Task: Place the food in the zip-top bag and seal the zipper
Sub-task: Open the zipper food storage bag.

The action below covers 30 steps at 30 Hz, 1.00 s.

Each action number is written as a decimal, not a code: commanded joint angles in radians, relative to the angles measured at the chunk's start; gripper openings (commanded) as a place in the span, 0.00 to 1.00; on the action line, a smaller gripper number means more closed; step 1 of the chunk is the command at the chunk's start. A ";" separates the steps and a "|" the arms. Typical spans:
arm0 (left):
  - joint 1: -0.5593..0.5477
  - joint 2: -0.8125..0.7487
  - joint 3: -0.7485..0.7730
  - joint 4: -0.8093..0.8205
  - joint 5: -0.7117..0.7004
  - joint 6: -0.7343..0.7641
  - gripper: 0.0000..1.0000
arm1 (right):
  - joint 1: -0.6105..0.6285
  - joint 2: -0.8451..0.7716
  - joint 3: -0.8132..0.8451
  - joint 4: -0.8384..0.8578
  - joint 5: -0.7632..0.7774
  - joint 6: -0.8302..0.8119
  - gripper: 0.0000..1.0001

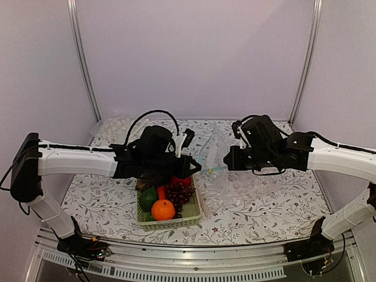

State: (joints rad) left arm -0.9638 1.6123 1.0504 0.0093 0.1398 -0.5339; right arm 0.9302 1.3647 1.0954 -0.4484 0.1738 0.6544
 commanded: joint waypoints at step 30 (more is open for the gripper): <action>0.059 0.140 0.117 0.247 0.191 -0.140 0.91 | 0.029 0.082 0.085 -0.063 -0.036 -0.055 0.00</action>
State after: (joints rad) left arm -0.9081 1.7100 1.1248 0.2295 0.2989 -0.6716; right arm 0.9497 1.4311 1.1511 -0.5098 0.1448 0.6106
